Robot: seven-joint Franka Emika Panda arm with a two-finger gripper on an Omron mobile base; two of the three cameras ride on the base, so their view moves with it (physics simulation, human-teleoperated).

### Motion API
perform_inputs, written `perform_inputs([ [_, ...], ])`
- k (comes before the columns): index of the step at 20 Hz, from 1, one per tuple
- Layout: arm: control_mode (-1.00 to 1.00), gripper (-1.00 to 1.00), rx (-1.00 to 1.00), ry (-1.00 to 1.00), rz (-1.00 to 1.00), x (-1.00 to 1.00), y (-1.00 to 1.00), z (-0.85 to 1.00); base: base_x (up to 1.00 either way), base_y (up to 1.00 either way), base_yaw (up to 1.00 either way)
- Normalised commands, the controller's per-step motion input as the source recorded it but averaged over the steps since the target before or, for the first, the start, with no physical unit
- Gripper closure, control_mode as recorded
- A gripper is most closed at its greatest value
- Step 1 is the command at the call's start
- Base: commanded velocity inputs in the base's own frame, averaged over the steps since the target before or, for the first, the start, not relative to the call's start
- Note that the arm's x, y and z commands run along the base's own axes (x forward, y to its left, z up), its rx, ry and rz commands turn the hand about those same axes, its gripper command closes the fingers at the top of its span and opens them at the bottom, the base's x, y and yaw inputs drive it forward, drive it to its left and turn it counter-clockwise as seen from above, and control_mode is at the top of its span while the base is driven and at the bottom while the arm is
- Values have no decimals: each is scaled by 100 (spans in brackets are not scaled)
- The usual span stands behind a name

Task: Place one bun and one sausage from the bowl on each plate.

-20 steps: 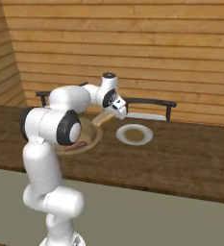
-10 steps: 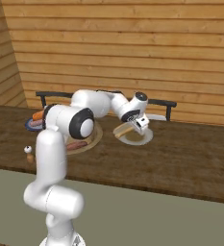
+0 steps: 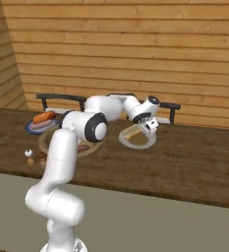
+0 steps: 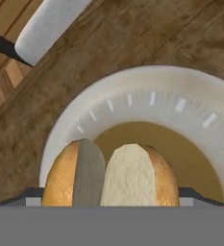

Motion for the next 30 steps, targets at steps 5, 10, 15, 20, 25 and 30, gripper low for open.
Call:
perform_inputs([
  [5, -100, -100, 0, -1, 0, -2, 21, -47, 0, 0, 0],
  [10, -100, -100, 0, -5, -5, 33, 20, -5, 0, 0, 0],
  [15, -100, -100, 0, 0, -7, 51, 2, -5, 0, 0, 0],
  [20, -100, -100, 0, -1, -1, -15, -8, 30, 0, 0, 0],
  [25, -100, -100, 0, -6, 0, -95, -1, 59, 0, 0, 0],
  [30, -100, -100, -10, 1, 5, -100, 79, 26, 0, 0, 0],
])
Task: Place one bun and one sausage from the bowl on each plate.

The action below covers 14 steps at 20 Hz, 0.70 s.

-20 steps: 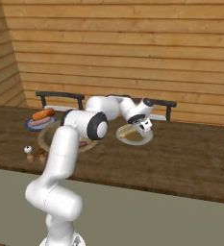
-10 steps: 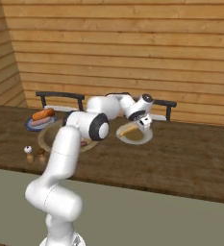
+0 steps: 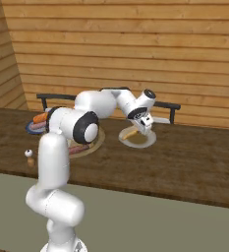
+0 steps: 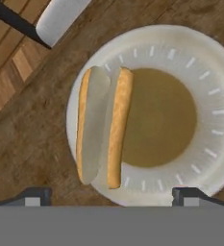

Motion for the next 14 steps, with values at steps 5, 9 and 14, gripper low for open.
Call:
perform_inputs([
  [5, -100, -100, -17, 8, 8, -100, 100, 30, 0, 0, 0],
  [9, -100, -100, -21, 8, 3, -82, 100, 18, 0, 0, 0],
  [14, -100, -100, -17, 11, 0, -10, 100, 6, 0, 0, 0],
])
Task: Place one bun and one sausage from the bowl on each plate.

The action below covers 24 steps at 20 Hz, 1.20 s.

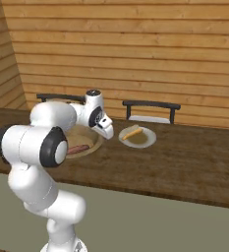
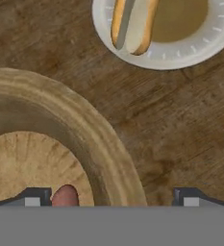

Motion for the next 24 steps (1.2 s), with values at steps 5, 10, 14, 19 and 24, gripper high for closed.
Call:
perform_inputs([
  [5, -100, -100, -10, 13, -1, 16, 100, -10, 0, 0, 0],
  [10, -100, -100, -4, 16, -6, 17, 74, -39, 0, 0, 0],
  [14, -100, -100, -1, 6, -7, 2, 29, -55, 0, 0, 0],
  [19, -100, -100, 0, 0, -16, 0, -8, -6, 0, 0, 0],
  [24, -100, -100, 0, 0, -17, -39, -10, 6, 0, 0, 0],
])
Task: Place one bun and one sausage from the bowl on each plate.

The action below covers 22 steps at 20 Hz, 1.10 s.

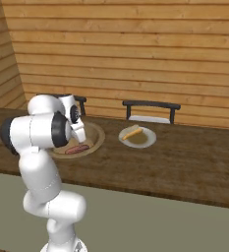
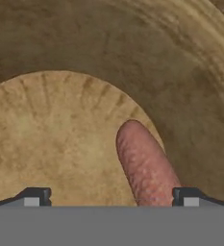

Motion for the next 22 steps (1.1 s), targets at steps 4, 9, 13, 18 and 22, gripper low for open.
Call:
perform_inputs([
  [4, -100, -100, 0, 0, -15, -44, -7, 9, 0, 0, 0],
  [9, -100, -100, -1, 0, -13, -2, -9, -3, 0, 0, 0],
  [13, -100, -100, -3, 0, -9, 0, -5, -15, 0, 0, 0],
  [18, -100, -100, -3, 4, -7, 6, -2, -38, 0, 0, 0],
  [22, -100, -100, -2, 4, -2, 30, 2, -46, 0, 0, 0],
])
